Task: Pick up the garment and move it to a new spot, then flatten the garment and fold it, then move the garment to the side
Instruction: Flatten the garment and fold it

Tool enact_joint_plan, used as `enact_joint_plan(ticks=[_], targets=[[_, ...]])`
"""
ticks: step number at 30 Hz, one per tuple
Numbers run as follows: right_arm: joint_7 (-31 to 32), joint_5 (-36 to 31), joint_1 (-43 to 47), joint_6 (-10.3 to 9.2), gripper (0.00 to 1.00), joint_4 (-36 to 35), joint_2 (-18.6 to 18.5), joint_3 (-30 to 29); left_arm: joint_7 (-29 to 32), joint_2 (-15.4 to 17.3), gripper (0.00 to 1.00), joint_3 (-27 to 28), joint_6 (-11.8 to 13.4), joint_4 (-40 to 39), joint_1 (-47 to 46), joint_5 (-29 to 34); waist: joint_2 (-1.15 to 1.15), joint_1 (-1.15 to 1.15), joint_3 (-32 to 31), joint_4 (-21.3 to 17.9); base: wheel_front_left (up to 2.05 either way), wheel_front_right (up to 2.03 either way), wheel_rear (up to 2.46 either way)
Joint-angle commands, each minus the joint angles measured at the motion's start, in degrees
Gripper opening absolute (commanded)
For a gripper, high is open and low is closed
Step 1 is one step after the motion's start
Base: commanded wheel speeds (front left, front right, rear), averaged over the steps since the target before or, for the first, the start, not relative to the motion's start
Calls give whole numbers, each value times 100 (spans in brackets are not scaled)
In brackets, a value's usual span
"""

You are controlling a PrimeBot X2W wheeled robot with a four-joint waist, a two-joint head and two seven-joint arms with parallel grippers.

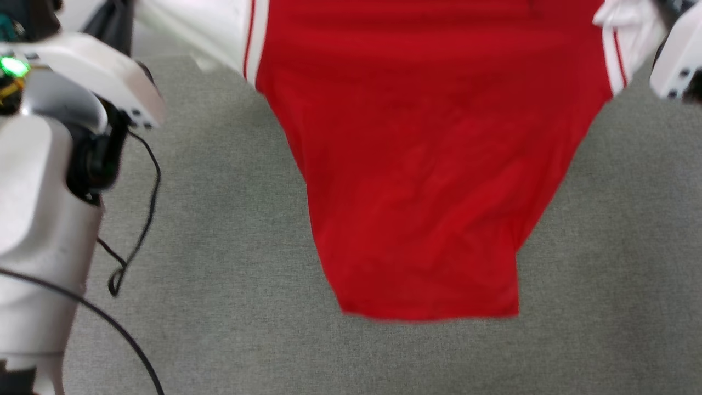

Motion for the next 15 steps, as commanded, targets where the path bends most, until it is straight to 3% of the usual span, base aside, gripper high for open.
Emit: enact_joint_plan(ticks=[1, 10, 15], targets=[[-110, -36, -190, -4, 0, 26, 23, -23, -75, 13, 0, 39, -31, 113, -177, -6, 0, 0, 51, -22, 0, 0, 0], [-1348, -442, -2099, -4, 0, 199, 74, 78, -932, 61, 0, 237, -362, 1308, -2169, 221, 0, 0, 730, -87, 0, 0, 0], [-1729, -552, -3020, -4, 0, 339, 48, 197, -1287, 162, 0, 330, -512, 1667, -3094, 294, 0, 0, 1224, -93, 0, 0, 0]])
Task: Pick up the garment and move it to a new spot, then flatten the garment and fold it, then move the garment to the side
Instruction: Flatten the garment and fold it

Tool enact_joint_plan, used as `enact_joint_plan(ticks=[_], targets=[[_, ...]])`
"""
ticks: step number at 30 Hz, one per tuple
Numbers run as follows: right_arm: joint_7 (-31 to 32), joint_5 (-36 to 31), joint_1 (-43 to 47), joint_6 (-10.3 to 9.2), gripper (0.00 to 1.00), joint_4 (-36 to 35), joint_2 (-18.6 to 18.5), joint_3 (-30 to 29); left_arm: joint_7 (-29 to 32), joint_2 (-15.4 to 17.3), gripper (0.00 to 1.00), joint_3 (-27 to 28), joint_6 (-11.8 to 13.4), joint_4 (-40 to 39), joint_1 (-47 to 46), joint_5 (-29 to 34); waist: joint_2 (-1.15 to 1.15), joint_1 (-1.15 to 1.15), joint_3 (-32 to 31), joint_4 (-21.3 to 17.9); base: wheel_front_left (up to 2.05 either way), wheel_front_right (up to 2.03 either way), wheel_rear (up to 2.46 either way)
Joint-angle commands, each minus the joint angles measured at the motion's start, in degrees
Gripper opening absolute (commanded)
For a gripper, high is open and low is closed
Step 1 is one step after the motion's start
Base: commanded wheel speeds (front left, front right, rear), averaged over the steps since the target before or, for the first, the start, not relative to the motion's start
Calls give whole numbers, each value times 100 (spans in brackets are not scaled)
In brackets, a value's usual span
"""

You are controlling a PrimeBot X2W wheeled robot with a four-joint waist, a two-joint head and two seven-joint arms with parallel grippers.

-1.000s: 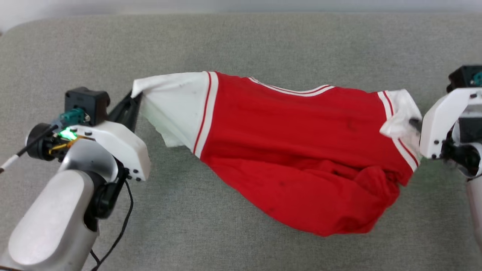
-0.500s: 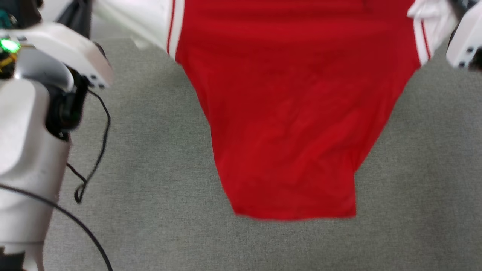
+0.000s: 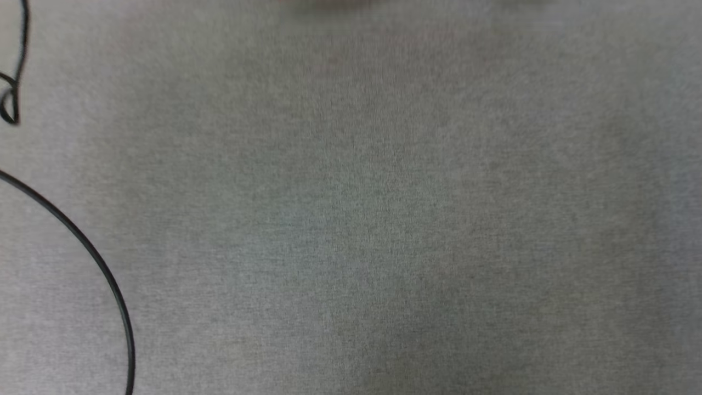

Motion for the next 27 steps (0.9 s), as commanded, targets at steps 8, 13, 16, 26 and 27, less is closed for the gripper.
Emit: enact_joint_plan(ticks=[8, 13, 16, 26, 27], targets=[[-278, -100, -699, -4, 0, 537, 172, 273, -286, -100, 0, 23, -210, 725, -624, -68, 0, -1, 955, 21, 0, 0, 0], [-460, 49, -628, -4, 0, 985, 304, 491, -377, -252, 0, 33, -342, 1200, -603, -219, 0, -1, 1263, 16, 0, 0, 0], [-611, 244, -407, -4, 0, 1291, 330, 687, -469, -313, 0, 12, -429, 1509, -378, -317, 0, -1, 1256, 14, 0, 0, 0], [-845, 1140, 1302, -4, 0, 1475, 249, 1283, -631, -313, 0, -2, -574, 1583, 1361, -534, 0, -1, 322, -55, 0, 0, 0], [-864, 1240, 1527, -4, 0, 1414, 223, 1326, -635, -286, 0, 43, -576, 1479, 1608, -568, 0, -1, 214, -63, 0, 0, 0]])
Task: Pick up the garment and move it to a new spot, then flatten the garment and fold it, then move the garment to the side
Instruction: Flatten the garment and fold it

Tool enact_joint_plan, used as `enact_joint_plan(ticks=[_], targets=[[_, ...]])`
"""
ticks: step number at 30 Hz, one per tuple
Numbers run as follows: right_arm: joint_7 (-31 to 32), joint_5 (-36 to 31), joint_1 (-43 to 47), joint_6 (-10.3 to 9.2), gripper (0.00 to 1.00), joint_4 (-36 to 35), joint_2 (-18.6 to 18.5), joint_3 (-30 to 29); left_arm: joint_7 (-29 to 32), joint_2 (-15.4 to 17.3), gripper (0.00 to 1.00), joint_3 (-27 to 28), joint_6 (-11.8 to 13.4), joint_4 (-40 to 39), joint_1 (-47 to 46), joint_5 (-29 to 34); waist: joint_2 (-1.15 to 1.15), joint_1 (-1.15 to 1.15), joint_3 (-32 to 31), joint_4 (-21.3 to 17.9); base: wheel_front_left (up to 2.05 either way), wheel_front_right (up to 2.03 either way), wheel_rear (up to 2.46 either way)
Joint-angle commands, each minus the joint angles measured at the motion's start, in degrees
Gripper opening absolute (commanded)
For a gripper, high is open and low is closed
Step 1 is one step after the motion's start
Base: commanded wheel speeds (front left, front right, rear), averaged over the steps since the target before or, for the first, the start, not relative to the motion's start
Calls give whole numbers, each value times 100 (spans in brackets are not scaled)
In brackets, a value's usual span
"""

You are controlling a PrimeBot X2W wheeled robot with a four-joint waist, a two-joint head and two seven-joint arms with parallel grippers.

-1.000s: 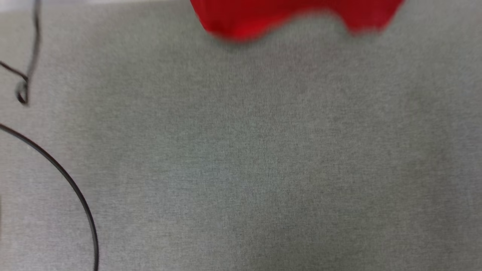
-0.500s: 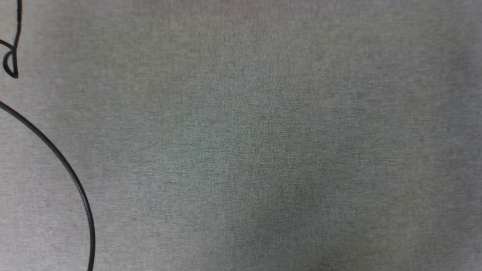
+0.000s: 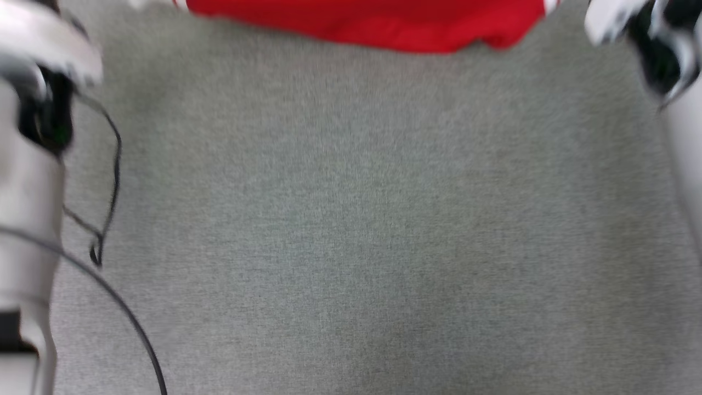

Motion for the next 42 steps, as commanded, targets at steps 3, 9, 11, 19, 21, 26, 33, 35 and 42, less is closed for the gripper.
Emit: enact_joint_plan(ticks=[3, 9, 11, 19, 21, 26, 33, 35, 42], targets=[[-79, 319, 884, -4, 0, -220, -119, 100, -38, 61, 0, 236, -7, -472, 994, -75, 0, -1, -680, -42, 0, 0, 0], [-161, 716, 2516, -4, 0, -738, -225, 99, -42, -92, 0, 657, 191, -1566, 2904, -49, 0, -1, -1376, -56, 0, 0, 0], [-147, 797, 3049, -4, 0, -935, -228, 57, -41, -197, 0, 727, 310, -1942, 3521, -18, 0, -1, -1571, -36, 0, 0, 0], [2, 848, 5151, -4, 0, -1898, -204, -461, 127, -362, 0, 816, 808, -3108, 5595, -157, 0, -1, -2253, 46, 0, 0, 0], [131, 859, 5681, -4, 0, -2154, -82, -653, 254, -381, 0, 838, 967, -3437, 6107, -219, 0, -1, -2399, 44, 0, 0, 0], [467, 673, 6865, -4, 0, -2803, 160, -1196, 734, -362, 0, 665, 1304, -4172, 7087, -187, 0, -1, -2605, 174, 0, 0, 0], [1070, 174, 7976, -4, 73, -3436, 644, -1705, 957, -353, 0, 415, 1602, -4700, 7676, 22, 0, -1, -2662, 340, 0, 0, 0], [1079, 60, 8012, -4, 100, -3666, 708, -1765, 914, -383, 0, 358, 1653, -4832, 7678, 94, 0, -1, -2644, 382, 0, 0, 0], [825, -133, 7299, -3, 100, -4273, 754, -2227, 879, -405, 0, 221, 1746, -5277, 7444, 292, 0, -1, -2489, 558, 0, 0, 0]])
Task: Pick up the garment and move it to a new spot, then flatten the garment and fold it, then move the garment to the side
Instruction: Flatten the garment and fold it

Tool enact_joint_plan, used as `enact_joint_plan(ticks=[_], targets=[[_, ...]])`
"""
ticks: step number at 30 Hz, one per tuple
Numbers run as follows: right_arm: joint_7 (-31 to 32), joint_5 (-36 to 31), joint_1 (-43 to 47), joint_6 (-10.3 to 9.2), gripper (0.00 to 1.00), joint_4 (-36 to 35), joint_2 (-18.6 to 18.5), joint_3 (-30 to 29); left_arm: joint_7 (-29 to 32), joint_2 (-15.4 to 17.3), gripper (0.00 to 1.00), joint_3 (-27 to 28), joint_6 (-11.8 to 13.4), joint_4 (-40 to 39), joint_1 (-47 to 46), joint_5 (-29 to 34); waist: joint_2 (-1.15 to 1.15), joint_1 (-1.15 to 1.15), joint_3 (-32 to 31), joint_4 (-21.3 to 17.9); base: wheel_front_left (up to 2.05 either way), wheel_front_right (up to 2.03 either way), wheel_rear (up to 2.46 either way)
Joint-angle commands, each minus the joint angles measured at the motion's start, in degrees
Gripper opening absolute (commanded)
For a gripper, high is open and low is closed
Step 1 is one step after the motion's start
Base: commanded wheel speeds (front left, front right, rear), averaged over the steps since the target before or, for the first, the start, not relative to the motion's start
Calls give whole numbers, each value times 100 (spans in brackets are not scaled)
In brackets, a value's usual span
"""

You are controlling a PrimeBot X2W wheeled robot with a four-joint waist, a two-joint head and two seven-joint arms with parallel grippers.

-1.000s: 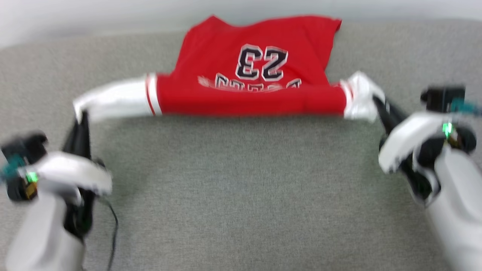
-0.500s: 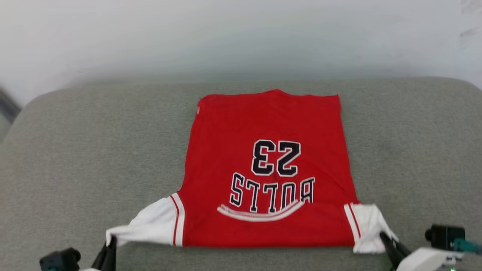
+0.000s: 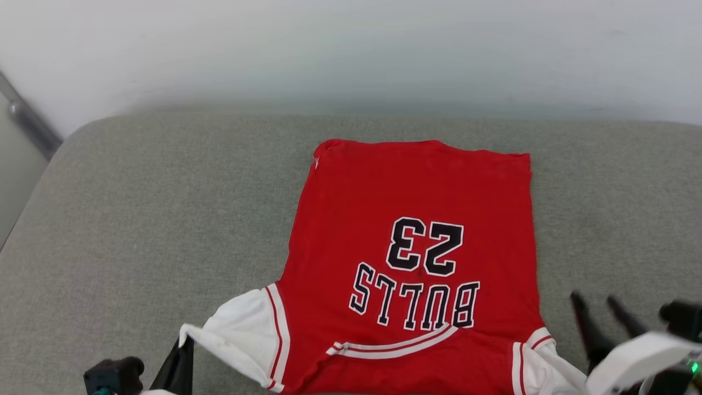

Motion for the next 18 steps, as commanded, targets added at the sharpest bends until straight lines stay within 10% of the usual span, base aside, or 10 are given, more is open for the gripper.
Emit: enact_joint_plan(ticks=[1, 18], targets=[[-16, -40, -398, -2, 100, -33, -60, -163, -19, 17, 0, -27, 45, -168, -132, 74, 0, 1, 137, 84, 0, 0, 0], [2561, -209, -4342, -2, 100, 2003, -1448, -777, -493, -162, 0, -592, -531, -709, -1550, 542, 0, 1, 1822, 1232, 0, 0, 0]])
